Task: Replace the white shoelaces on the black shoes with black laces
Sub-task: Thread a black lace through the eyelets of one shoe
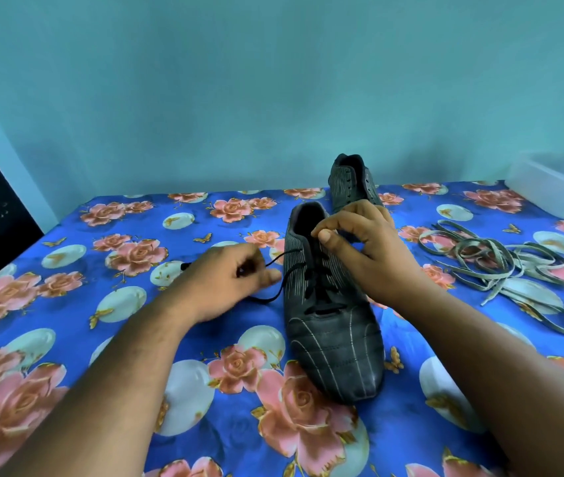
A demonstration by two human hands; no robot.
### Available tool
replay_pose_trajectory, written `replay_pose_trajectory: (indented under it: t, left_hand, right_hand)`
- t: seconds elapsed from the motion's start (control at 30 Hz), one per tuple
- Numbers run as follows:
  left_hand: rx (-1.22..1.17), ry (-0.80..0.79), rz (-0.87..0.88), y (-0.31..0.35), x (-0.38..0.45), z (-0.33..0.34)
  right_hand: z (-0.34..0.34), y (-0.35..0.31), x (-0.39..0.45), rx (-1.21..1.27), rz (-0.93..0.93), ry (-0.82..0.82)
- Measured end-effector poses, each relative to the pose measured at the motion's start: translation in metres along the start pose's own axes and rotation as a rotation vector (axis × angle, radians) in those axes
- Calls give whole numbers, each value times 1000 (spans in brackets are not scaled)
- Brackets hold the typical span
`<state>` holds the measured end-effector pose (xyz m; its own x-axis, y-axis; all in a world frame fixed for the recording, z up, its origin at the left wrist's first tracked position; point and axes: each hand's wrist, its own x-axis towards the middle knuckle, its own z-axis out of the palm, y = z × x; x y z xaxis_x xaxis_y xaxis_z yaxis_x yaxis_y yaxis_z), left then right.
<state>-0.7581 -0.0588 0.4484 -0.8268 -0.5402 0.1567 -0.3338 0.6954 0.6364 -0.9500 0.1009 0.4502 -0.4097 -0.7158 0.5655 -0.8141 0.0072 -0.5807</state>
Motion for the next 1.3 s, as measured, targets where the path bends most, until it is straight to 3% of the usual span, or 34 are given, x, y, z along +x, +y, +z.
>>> replay_pose_trajectory:
  t: [0.07, 0.2, 0.4, 0.6, 0.73, 0.87, 1.03, 1.3]
  left_hand:
    - [-2, -72, 55, 6, -1, 6]
    - [-18, -56, 91, 7, 1, 10]
    - [-506, -103, 87, 13, -4, 0]
    - [-626, -151, 200, 28, -12, -6]
    - [-717, -29, 89, 26, -6, 0]
    - [-607, -8, 179, 26, -1, 17]
    - [-432, 16, 250, 27, 0, 25]
    - [-407, 19, 255, 29, -3, 25]
  right_hand:
    - [-3, -3, 1, 9, -33, 47]
    - [-8, -12, -1, -35, -140, 28]
    - [-3, -25, -9, -297, -249, -140]
    - [7, -28, -10, -300, -229, -28]
    - [-1, -29, -7, -239, -281, 60]
    - [-11, -34, -2, 43, -226, 62]
    - [-27, -40, 0, 749, 109, -87]
    - [-60, -10, 17, 1124, 405, 120]
